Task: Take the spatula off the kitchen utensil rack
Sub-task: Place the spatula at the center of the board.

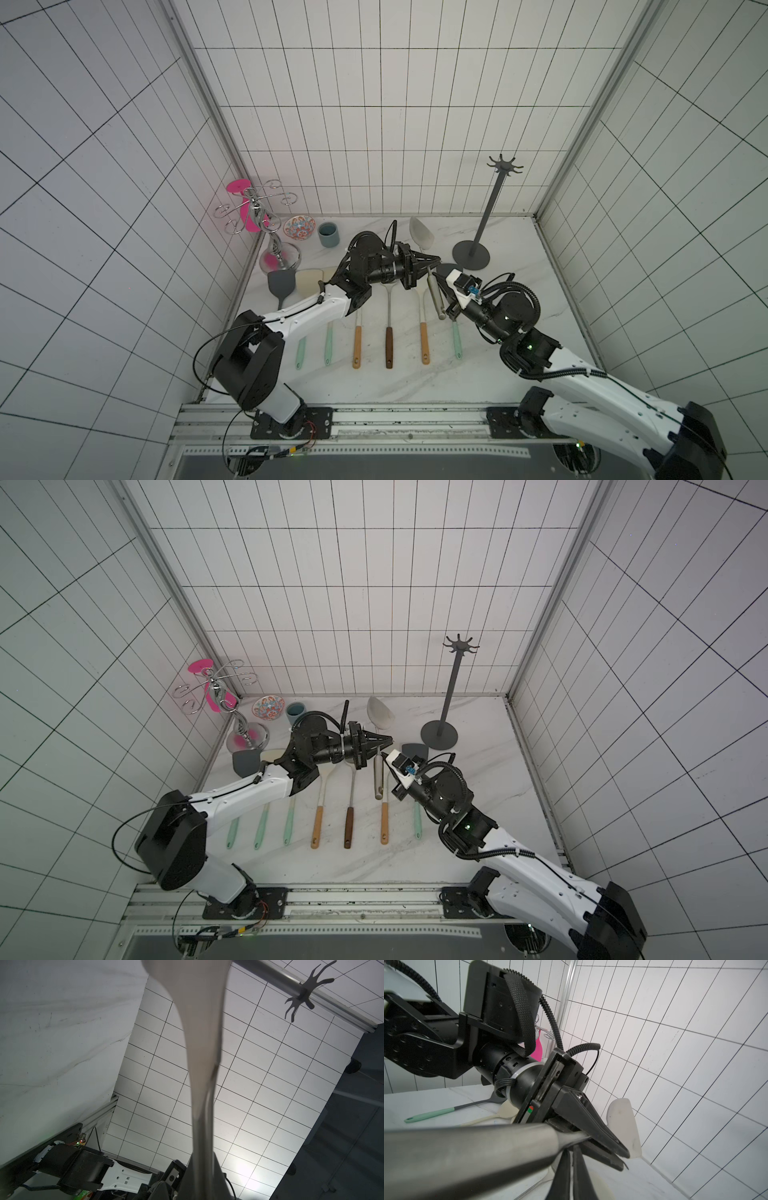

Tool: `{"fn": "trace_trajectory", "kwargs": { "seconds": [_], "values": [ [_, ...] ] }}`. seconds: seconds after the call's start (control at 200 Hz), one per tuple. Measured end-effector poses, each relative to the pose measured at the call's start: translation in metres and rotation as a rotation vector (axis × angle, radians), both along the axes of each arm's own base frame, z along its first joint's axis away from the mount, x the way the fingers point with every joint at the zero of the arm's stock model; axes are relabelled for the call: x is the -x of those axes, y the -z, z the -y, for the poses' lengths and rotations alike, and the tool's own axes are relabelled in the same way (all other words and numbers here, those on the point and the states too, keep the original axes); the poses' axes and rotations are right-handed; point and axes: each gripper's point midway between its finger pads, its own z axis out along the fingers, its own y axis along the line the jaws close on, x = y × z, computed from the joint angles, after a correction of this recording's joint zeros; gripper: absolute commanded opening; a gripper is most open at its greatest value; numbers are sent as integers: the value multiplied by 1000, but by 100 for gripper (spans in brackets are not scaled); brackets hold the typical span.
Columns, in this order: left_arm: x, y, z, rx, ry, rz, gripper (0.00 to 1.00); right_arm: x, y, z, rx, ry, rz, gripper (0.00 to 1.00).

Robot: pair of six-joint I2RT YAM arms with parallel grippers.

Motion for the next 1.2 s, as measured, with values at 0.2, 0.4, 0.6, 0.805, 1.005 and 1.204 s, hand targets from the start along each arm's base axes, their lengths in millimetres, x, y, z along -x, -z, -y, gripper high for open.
{"fn": "trace_trajectory", "kwargs": {
  "seconds": [0.2,0.4,0.6,0.805,1.005,1.204],
  "values": [
    [-44,3,-44,-83,-150,190,0,4,20,7,-43,2,-188,54],
    [-54,3,-61,-148,-197,434,0,-3,79,17,17,67,-508,81],
    [-43,4,-62,-182,-201,702,0,-7,74,26,9,96,-743,99],
    [-25,10,-53,-194,-180,873,0,-7,46,29,-121,101,-905,99],
    [2,-1,-26,-136,-136,973,0,8,10,14,-241,-57,-899,89],
    [14,2,-11,-114,-112,988,0,18,20,-12,-181,-117,-913,76]
  ]
}}
